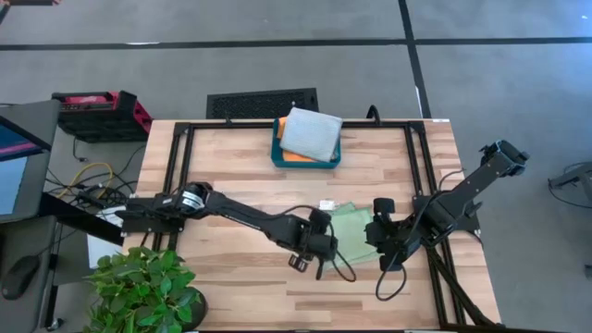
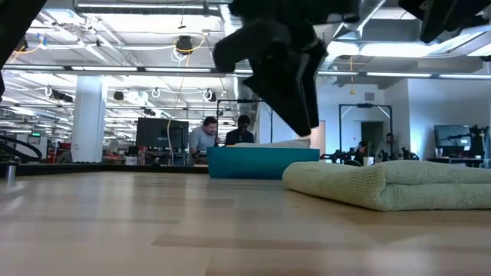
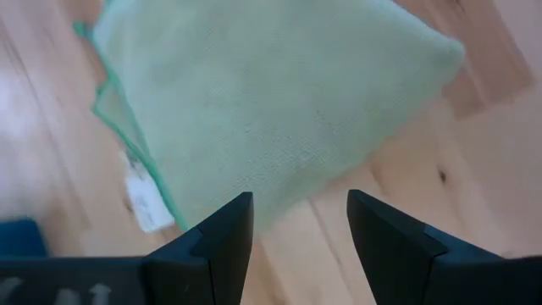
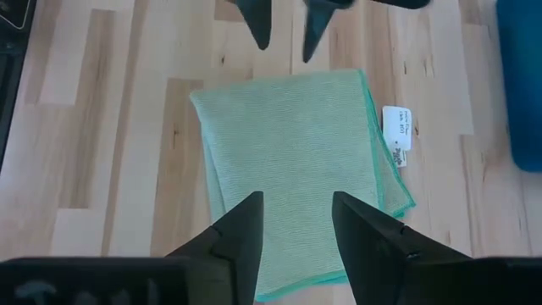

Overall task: Fold microfiber towels
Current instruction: Put the folded green towel into the blue bin

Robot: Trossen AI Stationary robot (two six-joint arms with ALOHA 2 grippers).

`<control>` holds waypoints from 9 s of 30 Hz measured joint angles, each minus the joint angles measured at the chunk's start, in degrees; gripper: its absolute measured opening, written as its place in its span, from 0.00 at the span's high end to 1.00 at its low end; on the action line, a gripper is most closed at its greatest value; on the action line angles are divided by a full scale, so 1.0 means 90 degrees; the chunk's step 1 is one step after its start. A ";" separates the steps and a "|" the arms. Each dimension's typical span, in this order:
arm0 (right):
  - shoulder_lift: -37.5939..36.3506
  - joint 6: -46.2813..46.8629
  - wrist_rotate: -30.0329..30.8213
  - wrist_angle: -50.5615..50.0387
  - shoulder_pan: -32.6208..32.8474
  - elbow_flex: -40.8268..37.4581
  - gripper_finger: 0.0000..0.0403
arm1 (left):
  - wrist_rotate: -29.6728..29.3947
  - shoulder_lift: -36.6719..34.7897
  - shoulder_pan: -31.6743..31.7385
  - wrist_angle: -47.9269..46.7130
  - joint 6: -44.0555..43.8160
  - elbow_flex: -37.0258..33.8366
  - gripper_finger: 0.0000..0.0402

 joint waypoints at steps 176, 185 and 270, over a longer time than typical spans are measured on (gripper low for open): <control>0.3356 0.0045 0.0224 -0.0381 -0.0302 0.0559 0.97 | -0.3327 0.1047 -0.1052 0.1666 -0.3832 -0.0951 0.97; 0.3286 -0.0599 0.0707 -0.1235 -0.0726 0.1263 0.96 | -0.3373 0.0828 -0.0945 -0.0170 -0.3960 -0.0250 0.99; 0.2443 -0.7333 -0.1744 0.2963 -0.7985 0.1464 0.72 | -0.0533 -0.1132 0.4959 -0.0570 0.0183 -0.0030 0.76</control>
